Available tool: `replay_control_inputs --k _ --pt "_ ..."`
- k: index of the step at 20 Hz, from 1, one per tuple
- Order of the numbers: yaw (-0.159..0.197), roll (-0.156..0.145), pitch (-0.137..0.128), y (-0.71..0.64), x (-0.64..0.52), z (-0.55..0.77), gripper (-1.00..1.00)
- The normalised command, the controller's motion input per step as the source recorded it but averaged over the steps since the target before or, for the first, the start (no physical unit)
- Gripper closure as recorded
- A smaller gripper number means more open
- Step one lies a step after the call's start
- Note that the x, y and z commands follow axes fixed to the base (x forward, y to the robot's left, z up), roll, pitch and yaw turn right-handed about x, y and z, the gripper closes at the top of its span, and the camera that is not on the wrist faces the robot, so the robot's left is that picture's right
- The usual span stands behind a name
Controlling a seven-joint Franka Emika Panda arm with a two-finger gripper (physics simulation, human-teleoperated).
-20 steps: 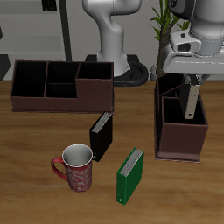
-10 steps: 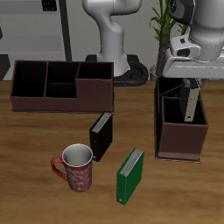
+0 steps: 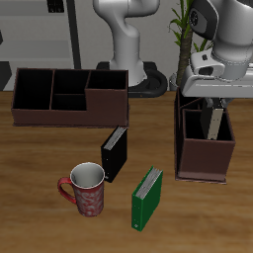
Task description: Place the yellow book into the left desk caddy's right compartment
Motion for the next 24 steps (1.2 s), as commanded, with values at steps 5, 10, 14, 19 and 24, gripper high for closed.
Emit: replay_control_inputs --k 5,10,14,19,24 --pt "0.018 0.005 0.015 0.02 0.01 -0.26 1.0" --pt "0.022 -0.005 0.023 0.04 0.03 -0.25 1.0" --pt "-0.031 0.027 0.039 0.1 -0.01 -0.22 1.0" --pt "-0.015 0.023 0.041 0.11 -0.01 -0.29 1.0" --pt "0.019 -0.015 0.037 -0.05 0.06 -0.3 1.0"
